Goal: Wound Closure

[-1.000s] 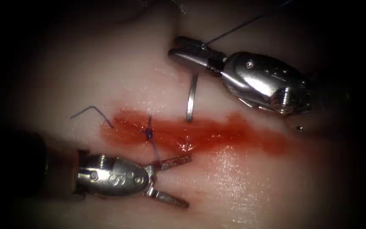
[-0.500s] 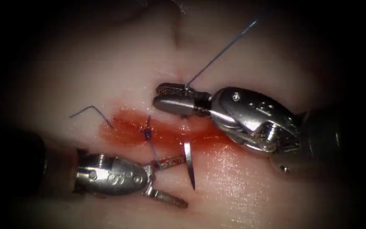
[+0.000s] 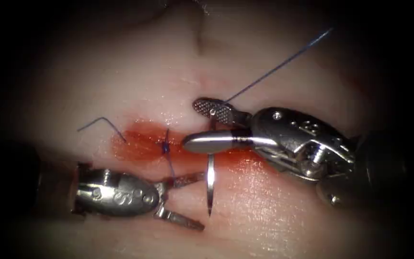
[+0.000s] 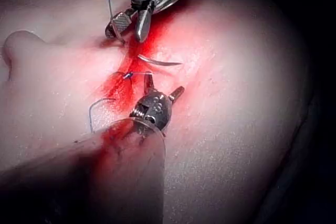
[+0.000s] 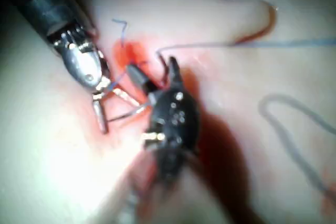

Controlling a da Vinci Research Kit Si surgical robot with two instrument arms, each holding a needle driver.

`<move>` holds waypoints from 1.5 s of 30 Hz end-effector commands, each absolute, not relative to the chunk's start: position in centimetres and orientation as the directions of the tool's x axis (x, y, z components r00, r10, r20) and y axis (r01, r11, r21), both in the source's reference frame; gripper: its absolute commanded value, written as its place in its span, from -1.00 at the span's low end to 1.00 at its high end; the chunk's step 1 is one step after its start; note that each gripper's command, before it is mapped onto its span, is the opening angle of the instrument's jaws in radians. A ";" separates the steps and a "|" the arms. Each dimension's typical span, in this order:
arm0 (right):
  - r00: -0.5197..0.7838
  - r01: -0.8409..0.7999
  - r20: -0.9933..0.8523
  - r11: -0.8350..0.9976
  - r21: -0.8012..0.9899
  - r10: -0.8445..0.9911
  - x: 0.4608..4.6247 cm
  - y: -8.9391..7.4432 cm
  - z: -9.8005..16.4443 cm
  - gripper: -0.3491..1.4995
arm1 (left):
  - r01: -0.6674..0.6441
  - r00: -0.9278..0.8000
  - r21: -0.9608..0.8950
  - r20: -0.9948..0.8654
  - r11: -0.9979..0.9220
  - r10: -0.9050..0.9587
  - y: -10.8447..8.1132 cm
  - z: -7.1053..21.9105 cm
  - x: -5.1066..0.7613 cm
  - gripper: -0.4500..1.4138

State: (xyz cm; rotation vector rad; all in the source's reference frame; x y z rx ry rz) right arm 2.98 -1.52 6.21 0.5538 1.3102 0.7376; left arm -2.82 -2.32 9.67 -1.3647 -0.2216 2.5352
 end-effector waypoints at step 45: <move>0.111 -0.225 -0.690 0.694 0.684 0.715 2.43 -1.6 6.9 0.29 | -0.106 -0.529 -0.099 -0.837 -0.989 0.140 -2.2 9.4 -3.21 -1.00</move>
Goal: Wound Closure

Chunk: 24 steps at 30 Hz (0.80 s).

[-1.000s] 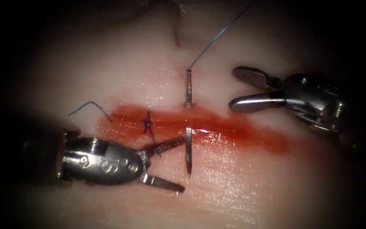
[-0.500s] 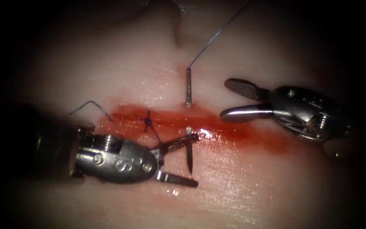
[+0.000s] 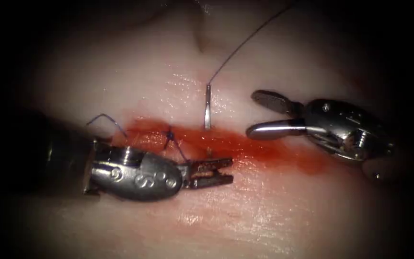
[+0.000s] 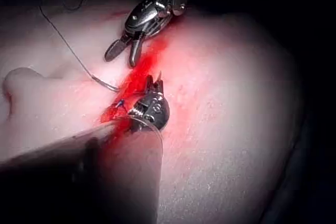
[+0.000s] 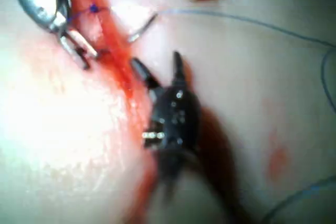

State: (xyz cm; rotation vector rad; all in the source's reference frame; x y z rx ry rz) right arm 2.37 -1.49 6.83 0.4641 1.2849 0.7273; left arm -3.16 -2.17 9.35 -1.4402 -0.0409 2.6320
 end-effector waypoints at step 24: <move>0.104 -0.215 -0.650 0.655 0.724 0.753 2.37 -1.8 6.6 0.38 | 0.035 -0.423 -0.459 -0.812 -0.888 0.403 -2.7 8.2 -3.32 -1.00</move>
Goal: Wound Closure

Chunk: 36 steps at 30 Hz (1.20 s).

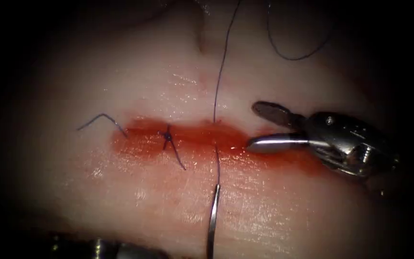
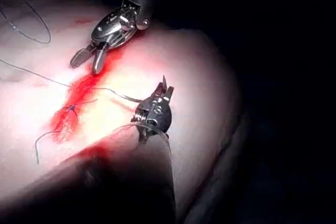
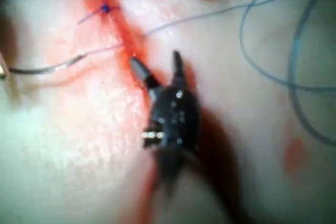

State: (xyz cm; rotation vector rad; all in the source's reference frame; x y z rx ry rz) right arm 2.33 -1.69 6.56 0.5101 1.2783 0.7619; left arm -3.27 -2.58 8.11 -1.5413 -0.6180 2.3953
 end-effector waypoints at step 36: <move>0.068 -0.095 -0.303 0.308 0.947 0.951 2.26 -1.8 6.0 -0.11 | 0.000 -0.482 0.169 -0.864 -0.986 -0.148 -2.2 8.2 -3.35 -1.00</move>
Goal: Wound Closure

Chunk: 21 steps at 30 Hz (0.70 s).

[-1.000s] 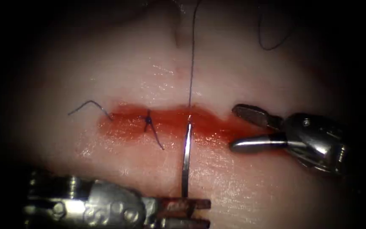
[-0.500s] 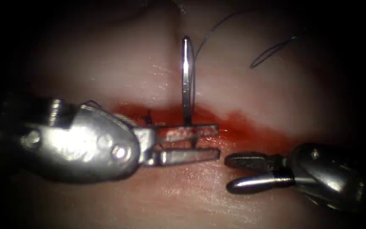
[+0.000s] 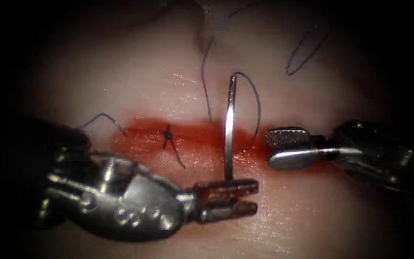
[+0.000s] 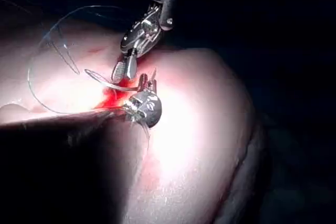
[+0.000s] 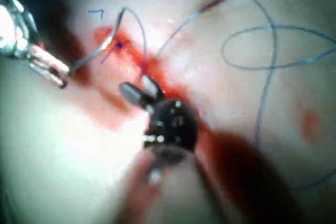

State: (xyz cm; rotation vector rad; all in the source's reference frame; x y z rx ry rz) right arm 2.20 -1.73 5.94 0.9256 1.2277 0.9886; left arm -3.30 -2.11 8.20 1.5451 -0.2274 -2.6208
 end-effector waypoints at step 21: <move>0.022 -0.119 -0.284 0.285 0.951 0.958 2.74 -1.9 6.0 0.18 | 0.024 -0.499 0.213 -0.844 -0.977 -0.197 -2.3 8.4 -3.41 -1.00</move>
